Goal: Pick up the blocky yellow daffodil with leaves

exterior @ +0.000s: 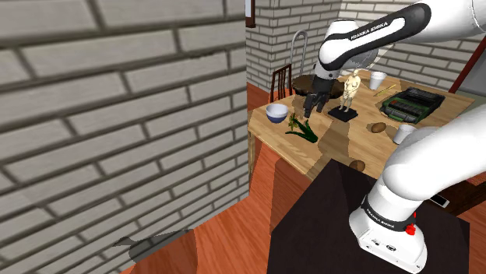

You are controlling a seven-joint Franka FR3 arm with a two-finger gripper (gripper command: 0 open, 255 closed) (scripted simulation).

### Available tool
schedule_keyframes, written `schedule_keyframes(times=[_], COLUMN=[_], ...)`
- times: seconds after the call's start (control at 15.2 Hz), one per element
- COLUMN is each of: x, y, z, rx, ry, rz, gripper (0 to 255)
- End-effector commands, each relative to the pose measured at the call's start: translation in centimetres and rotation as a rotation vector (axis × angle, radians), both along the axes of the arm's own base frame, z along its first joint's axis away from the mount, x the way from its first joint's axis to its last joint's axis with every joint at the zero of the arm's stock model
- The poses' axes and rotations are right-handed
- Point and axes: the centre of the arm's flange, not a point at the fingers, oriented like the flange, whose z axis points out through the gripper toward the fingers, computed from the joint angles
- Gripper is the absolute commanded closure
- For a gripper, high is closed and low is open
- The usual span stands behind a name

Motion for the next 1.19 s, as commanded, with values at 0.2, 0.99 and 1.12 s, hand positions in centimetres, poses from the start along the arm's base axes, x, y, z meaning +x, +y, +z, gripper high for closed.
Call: schedule_keyframes(times=[0.2, 0.99, 1.12], x=[1.2, 4.4, 5.0], y=[-4.1, -14.2, -15.9], z=[-4.7, -15.7, -17.5], rx=[-0.016, -0.05, -0.056], ry=[-0.02, -0.063, -0.07], rz=[-0.017, -0.057, -0.064], gripper=[0, 0, 0])
